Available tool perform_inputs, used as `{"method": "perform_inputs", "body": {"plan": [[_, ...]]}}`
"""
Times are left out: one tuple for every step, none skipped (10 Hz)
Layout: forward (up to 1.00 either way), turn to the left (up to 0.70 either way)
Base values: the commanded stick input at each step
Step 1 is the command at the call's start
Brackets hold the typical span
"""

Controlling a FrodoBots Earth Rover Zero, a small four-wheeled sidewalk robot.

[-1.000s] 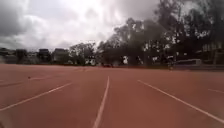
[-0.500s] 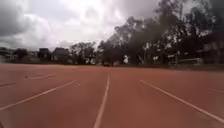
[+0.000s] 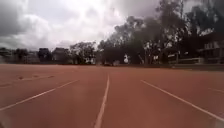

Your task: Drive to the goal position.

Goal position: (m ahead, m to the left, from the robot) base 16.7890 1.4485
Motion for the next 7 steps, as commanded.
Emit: {"method": "perform_inputs", "body": {"plan": [[0.6,0.0],[0.6,0.0],[0.6,0.0],[0.6,0.0],[0.6,0.0],[0.6,0.0],[0.6,0.0]]}}
